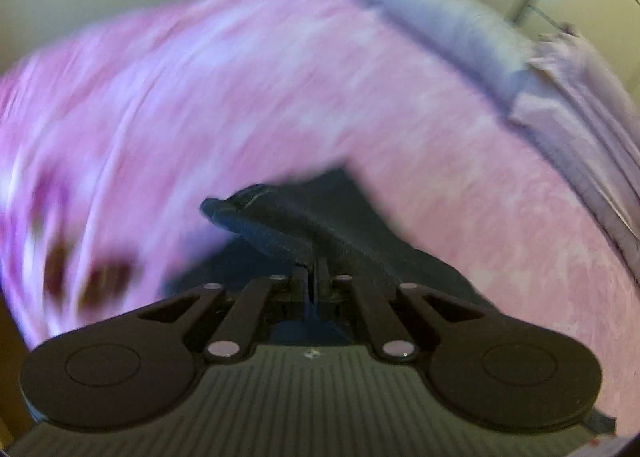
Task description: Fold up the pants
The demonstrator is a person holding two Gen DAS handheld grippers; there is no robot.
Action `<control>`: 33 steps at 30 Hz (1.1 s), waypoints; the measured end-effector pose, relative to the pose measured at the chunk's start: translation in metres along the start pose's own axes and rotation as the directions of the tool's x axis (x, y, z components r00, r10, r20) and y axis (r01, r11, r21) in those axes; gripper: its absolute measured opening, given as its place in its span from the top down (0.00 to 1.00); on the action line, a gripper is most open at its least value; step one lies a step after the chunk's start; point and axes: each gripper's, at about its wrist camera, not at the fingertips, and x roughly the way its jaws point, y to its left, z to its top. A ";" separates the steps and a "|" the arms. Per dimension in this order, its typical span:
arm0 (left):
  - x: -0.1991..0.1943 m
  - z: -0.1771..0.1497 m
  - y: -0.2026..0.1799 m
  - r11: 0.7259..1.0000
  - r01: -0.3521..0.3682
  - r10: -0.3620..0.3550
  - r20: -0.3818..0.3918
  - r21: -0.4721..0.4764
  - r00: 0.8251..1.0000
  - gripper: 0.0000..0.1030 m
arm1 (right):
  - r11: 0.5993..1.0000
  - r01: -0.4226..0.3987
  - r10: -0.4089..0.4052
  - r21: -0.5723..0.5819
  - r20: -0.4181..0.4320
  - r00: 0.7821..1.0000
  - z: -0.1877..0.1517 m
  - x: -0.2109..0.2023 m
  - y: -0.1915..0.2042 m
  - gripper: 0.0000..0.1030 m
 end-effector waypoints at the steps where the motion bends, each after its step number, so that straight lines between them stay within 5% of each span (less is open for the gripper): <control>1: 0.006 -0.014 0.014 0.998 -0.002 0.001 -0.017 -0.058 1.000 0.98 | 0.999 0.038 -0.038 0.011 -0.021 0.999 -0.004 0.010 -0.011 0.98; 4: 0.016 -0.043 0.048 0.971 0.038 -0.041 -0.008 -0.235 0.999 0.95 | 0.990 0.125 -0.117 0.072 -0.099 0.988 -0.018 0.036 -0.039 0.98; 7: 0.017 -0.044 0.058 0.952 0.097 -0.090 0.035 -0.292 0.995 0.90 | 0.988 0.129 -0.123 0.084 -0.075 0.990 -0.027 0.039 -0.044 0.98; 17: 0.007 -0.020 0.030 0.998 0.067 -0.066 0.057 -0.016 0.996 0.98 | 0.996 0.085 -0.085 0.007 -0.041 0.996 -0.010 0.022 -0.029 0.98; 21: 0.012 -0.029 0.032 1.000 0.021 -0.021 0.022 0.009 1.000 0.98 | 0.994 0.106 -0.105 0.010 -0.064 0.992 -0.013 0.027 -0.039 0.98; 26: 0.012 -0.031 0.026 0.998 0.008 -0.010 0.034 0.067 0.999 0.98 | 0.999 0.051 -0.050 -0.013 0.048 0.998 -0.020 0.009 -0.035 0.98; 33: 0.018 -0.038 0.019 0.989 -0.047 0.042 0.034 0.141 0.999 0.98 | 0.987 0.148 -0.148 0.062 -0.013 0.989 -0.046 0.040 -0.070 0.98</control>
